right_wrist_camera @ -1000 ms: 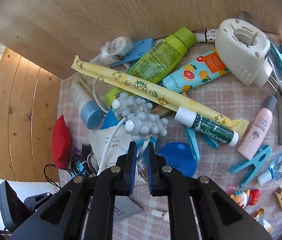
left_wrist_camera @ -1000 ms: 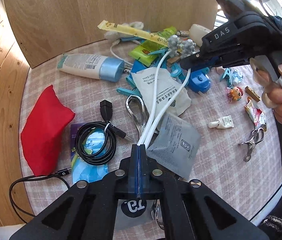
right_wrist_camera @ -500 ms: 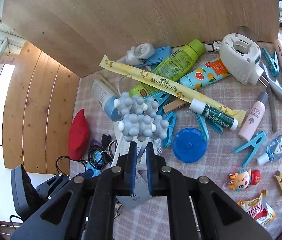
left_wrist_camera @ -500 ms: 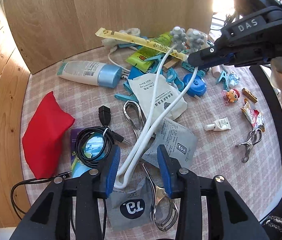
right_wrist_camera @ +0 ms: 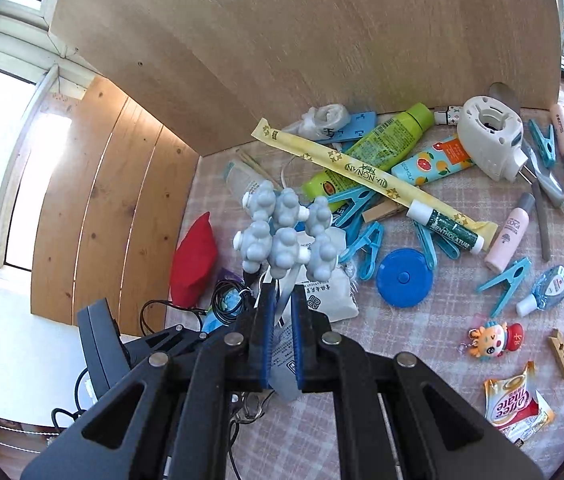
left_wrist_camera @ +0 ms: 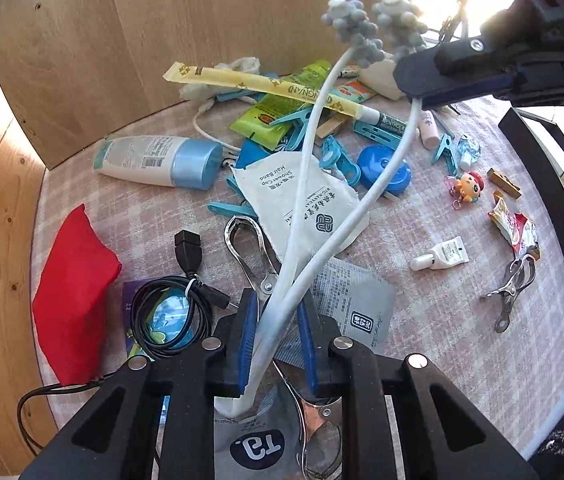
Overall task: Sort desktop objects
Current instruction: 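Grasp the white gooseneck holder with the left gripper while the right gripper grips its grey knobbed end, then carry the white holder into the tray and open both grippers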
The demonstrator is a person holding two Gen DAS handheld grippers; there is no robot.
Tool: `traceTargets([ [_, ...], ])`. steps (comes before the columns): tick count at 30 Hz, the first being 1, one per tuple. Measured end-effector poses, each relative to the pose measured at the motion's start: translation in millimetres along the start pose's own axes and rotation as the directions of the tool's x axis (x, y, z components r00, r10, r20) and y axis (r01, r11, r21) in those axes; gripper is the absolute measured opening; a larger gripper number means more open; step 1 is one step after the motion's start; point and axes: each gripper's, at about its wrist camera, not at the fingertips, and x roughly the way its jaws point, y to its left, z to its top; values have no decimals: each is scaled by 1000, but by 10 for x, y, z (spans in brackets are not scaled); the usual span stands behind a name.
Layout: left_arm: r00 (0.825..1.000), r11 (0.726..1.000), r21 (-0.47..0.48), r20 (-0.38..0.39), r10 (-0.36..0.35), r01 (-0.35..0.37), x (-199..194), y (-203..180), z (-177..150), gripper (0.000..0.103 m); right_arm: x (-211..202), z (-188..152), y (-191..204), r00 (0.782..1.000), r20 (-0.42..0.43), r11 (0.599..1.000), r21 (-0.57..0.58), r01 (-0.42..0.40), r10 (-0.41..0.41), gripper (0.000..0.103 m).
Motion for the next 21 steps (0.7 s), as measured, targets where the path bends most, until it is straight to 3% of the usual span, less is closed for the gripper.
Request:
traceTargets([
  [3, 999, 998, 53, 35, 37, -39, -165, -169, -1, 17, -163, -32, -3, 1000, 22, 1000, -3, -18, 18, 8],
  [12, 996, 991, 133, 87, 3, -15, -593, -842, 59, 14, -897, -294, -335, 993, 109, 998, 41, -47, 42, 9],
  [21, 990, 960, 274, 109, -94, 61, -848, -2162, 135, 10, -1791, -672, -1181, 983, 183, 989, 139, -46, 20, 9],
])
